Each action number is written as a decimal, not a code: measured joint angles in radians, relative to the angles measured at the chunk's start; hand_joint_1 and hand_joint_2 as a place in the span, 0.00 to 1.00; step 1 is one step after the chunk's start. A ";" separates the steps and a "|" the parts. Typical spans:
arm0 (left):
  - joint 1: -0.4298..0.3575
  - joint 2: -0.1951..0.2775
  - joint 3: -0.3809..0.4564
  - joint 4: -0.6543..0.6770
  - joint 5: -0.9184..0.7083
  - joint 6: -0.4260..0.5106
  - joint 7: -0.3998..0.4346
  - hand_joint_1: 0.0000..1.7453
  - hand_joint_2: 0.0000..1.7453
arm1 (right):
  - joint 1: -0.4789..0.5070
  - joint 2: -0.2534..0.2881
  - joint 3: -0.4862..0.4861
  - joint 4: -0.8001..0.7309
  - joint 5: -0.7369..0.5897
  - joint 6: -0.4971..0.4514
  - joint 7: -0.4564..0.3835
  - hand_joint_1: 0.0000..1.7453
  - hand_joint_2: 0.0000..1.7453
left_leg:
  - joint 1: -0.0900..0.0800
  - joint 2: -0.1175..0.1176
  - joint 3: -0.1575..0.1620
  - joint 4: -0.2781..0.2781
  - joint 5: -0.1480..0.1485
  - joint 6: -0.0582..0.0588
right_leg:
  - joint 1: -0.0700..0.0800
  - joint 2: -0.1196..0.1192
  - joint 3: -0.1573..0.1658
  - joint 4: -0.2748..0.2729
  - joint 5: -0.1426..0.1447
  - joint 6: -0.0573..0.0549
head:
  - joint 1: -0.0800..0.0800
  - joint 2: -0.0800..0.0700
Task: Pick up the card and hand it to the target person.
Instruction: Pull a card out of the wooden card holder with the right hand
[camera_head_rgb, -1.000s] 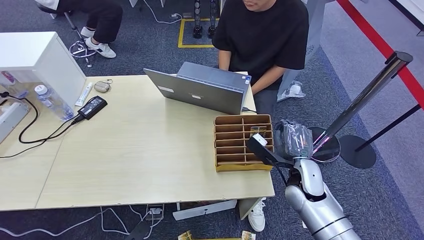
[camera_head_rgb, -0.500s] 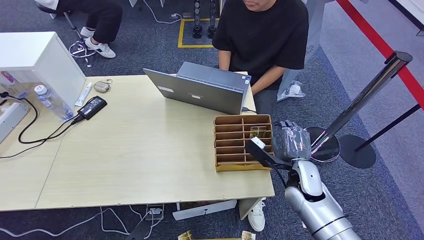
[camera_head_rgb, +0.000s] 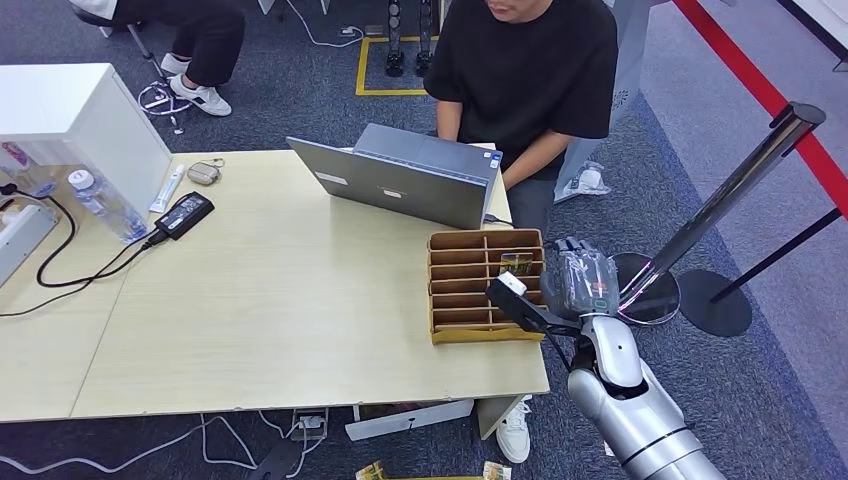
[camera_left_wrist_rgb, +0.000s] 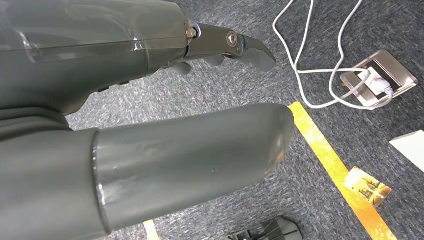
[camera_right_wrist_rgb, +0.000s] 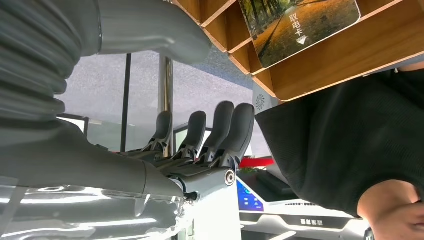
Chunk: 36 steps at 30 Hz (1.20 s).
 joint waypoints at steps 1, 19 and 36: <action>0.000 0.000 0.000 0.000 0.000 0.000 0.000 0.00 0.00 | 0.000 0.000 0.001 0.000 0.000 0.000 0.000 0.39 1.00 | 0.000 0.000 0.000 0.000 0.000 0.000 | 0.000 0.000 0.000 0.000 0.000 0.000 | 0.000 0.000; -0.004 0.000 -0.002 0.000 -0.016 -0.006 0.006 0.00 0.00 | -0.041 0.006 0.029 0.004 0.006 0.017 -0.001 0.38 1.00 | 0.000 0.000 0.000 0.000 0.000 0.000 | 0.000 0.000 0.000 0.000 0.000 0.000 | 0.000 0.000; -0.014 -0.005 -0.017 0.000 -0.030 -0.015 0.017 0.00 0.00 | -0.092 0.086 0.085 0.099 -0.021 -0.013 -0.021 0.42 1.00 | 0.000 0.000 0.000 0.000 0.000 0.000 | 0.000 0.000 0.000 0.000 0.000 0.000 | 0.000 0.000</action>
